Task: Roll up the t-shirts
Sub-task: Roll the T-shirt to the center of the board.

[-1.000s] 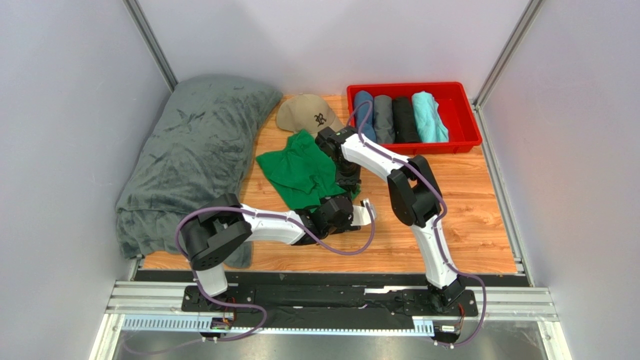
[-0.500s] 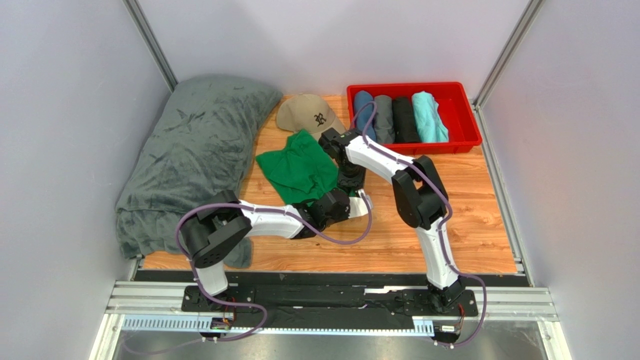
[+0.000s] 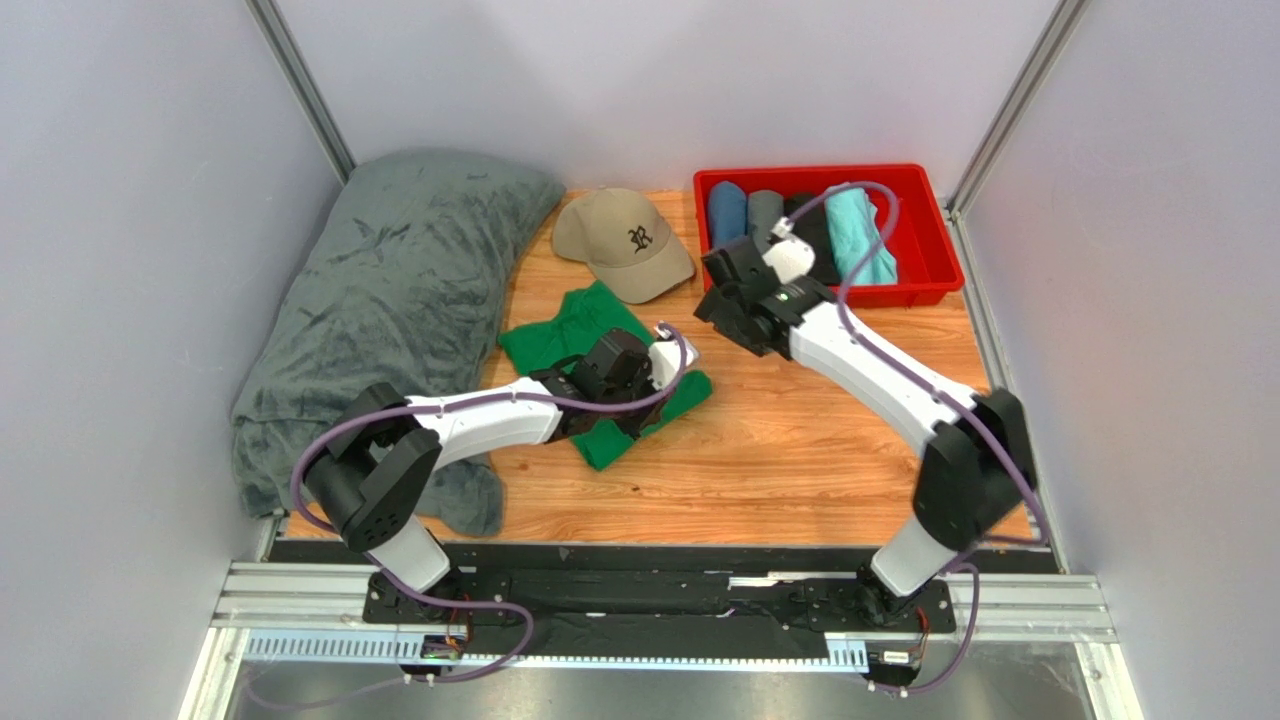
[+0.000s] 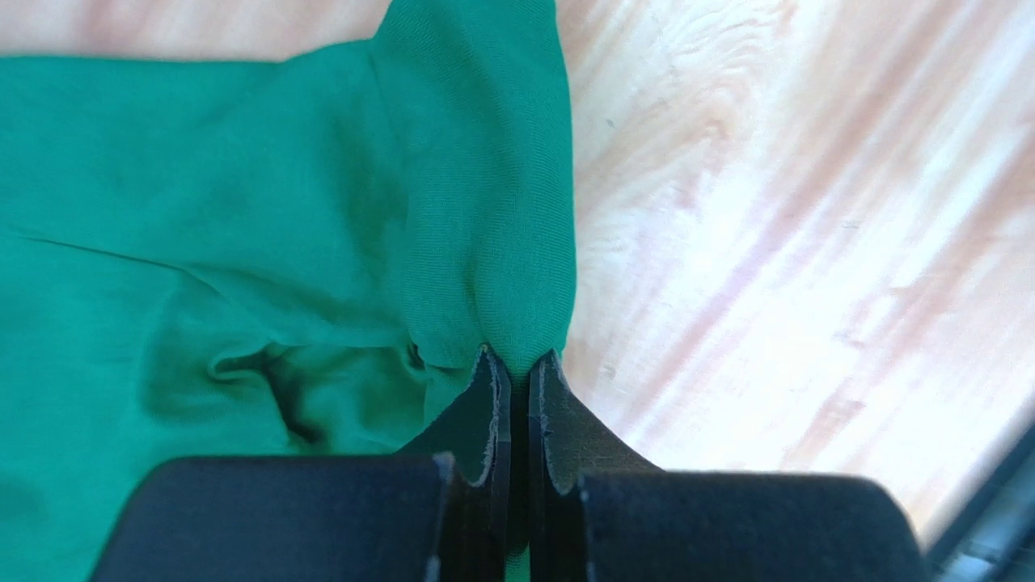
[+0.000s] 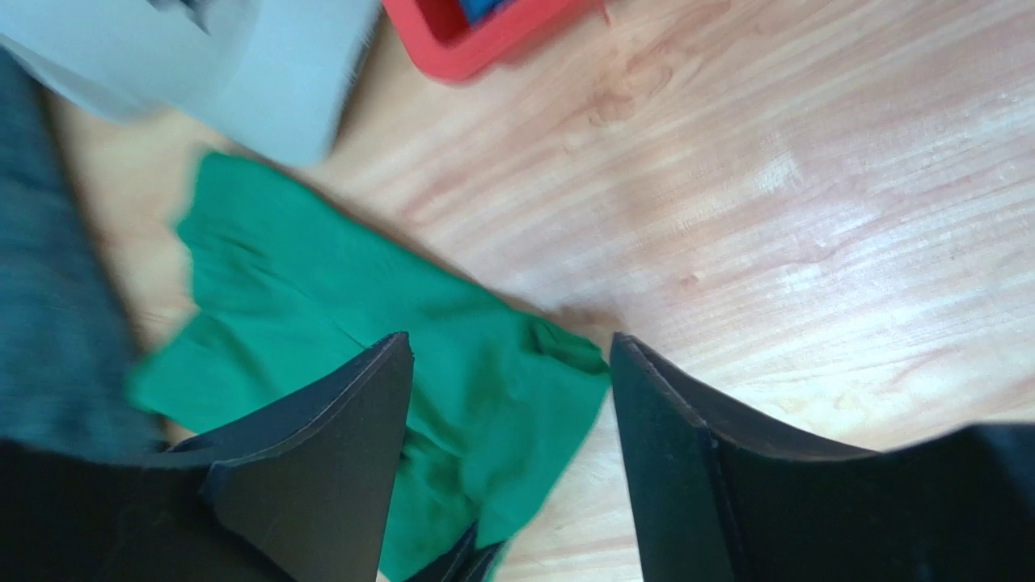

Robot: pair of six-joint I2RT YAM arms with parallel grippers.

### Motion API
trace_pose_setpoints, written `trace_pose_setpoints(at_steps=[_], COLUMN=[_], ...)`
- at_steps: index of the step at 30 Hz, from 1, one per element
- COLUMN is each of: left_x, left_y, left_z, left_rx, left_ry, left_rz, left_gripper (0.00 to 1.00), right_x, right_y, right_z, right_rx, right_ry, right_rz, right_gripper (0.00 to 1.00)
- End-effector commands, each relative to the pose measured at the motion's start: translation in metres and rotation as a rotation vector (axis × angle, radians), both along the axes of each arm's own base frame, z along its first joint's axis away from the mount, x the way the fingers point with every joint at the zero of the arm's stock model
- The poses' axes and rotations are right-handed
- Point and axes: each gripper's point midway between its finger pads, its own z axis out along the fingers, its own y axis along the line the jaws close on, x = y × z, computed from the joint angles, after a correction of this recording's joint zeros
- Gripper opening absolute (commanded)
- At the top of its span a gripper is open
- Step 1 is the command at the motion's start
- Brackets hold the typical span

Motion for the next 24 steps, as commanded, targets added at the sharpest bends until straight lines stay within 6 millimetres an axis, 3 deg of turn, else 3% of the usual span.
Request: trace_pose_setpoints(at_steps=[1,2,7,13,17,22,24], left_x=[-0.013,-0.009,0.002,0.007,0.010,0.013,0.014], left_y=[-0.005,0.002,0.024,0.043,0.051,0.053,0.053], left_z=[0.018,0.017,0.001,-0.019,-0.032,-0.036,-0.036], left_rx=[-0.173,-0.201,-0.265,-0.325,-0.324,-0.319,-0.321], left_ry=[0.262,0.314,0.467,0.653,0.700,0.707,0.710], left_rz=[0.068,0.091,0.248,0.386,0.428,0.442,0.447], left_gripper=[0.00,0.00,0.00,0.00,0.00,0.00,0.00], right_x=[0.015,0.006,-0.015,-0.041,-0.042,-0.034,-0.033], right_y=[-0.007,-0.012,-0.004,0.036,0.058,0.082,0.087], right_z=[0.034,0.022,-0.003,-0.025,-0.043,-0.055,-0.069], right_rx=[0.175,0.171,0.142,0.211,0.232,0.252,0.232], right_ry=[-0.238,-0.230,-0.211,-0.261,-0.240,-0.231,-0.201], right_rz=[-0.138,-0.142,-0.105,-0.031,0.000,0.029,0.046], right_gripper=[0.65,0.64,0.63,0.61,0.59,0.58,0.57])
